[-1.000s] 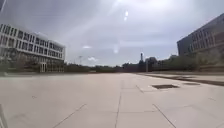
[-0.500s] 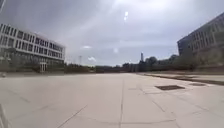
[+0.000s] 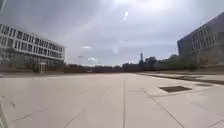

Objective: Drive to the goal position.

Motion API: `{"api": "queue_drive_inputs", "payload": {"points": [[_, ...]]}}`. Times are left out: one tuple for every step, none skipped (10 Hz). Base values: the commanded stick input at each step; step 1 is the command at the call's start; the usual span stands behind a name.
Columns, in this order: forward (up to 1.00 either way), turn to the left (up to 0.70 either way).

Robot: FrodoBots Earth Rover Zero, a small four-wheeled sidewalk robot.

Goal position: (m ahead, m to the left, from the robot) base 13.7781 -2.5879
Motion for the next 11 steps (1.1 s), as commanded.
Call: {"api": "queue_drive_inputs", "payload": {"points": [[0.70,0.00],[0.70,0.00],[0.70,0.00],[0.70,0.00],[0.70,0.00],[0.70,0.00],[0.70,0.00],[0.70,0.00],[0.70,0.00],[0.70,0.00],[0.70,0.00]]}}
